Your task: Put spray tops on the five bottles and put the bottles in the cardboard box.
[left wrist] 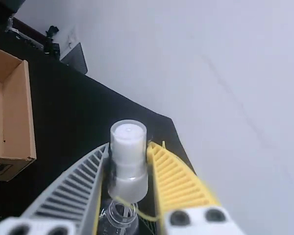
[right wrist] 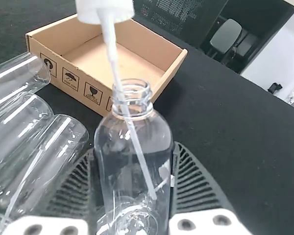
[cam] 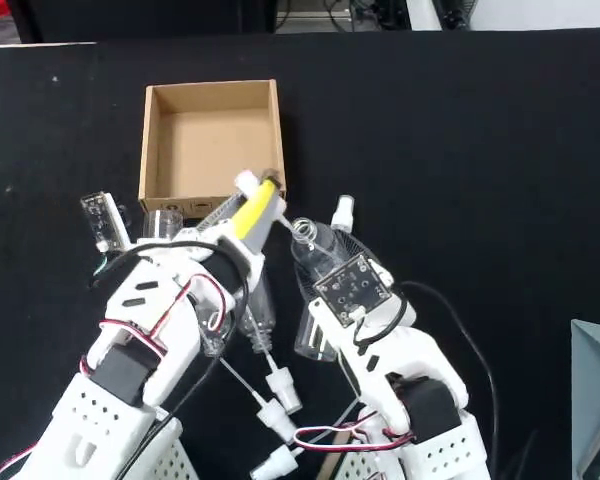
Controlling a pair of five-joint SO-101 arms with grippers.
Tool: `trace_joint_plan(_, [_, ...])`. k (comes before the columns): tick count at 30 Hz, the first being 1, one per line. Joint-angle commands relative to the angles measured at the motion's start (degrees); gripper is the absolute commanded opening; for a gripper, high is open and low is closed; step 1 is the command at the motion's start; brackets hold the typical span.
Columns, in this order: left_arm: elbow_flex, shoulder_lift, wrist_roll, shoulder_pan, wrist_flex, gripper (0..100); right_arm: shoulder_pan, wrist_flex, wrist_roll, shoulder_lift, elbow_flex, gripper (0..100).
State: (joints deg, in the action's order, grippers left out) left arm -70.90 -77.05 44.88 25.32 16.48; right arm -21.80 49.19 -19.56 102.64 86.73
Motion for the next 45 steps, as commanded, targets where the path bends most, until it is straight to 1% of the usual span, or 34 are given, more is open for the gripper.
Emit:
trace_joint_plan(1, [-0.04, -0.79, -2.64, 3.3, -0.97, 3, -0.97, 0.26, -0.44, 1.89, -0.66, 2.5])
trace_joint_plan(7, [-0.57, -0.79, -3.78, 5.49, -0.88, 3, -0.97, 0.35, -0.53, 1.89, -0.48, 2.5])
trace_joint_plan(24, [-0.4, -0.79, -3.78, 5.67, -0.79, 3, -0.97, 0.35, -0.53, 1.89, -0.31, 2.5])
trace_joint_plan(26, [-0.4, -0.79, -3.69, 5.67, -0.79, 8, -0.97, 0.35, -0.53, 1.89, -0.31, 2.5])
trace_joint_plan(29, [-0.66, -0.79, -3.52, 5.67, -0.62, 19, -0.88, 0.35, -0.53, 1.89, -0.22, 2.5])
trace_joint_plan(31, [0.04, -0.79, -3.43, 5.67, 1.76, 22, -0.88, 0.09, -0.53, 1.89, 0.22, 2.5])
trace_joint_plan(34, [2.51, -0.79, -2.73, 5.67, 5.63, 21, -0.88, -0.09, -0.53, 1.89, 0.57, 2.5])
trace_joint_plan(36, [3.65, -0.88, -0.7, 5.14, 6.51, 20, -0.88, -0.09, -0.53, 1.89, 0.57, 2.5])
trace_joint_plan(41, [4.26, -0.88, 1.58, 4.53, 6.42, 19, -0.88, -0.09, -0.53, 1.89, 0.57, 2.5])
trace_joint_plan(45, [3.74, -0.88, 3.08, 4.62, 3.96, 19, -0.88, -0.09, -0.53, 1.89, 0.57, 2.5])
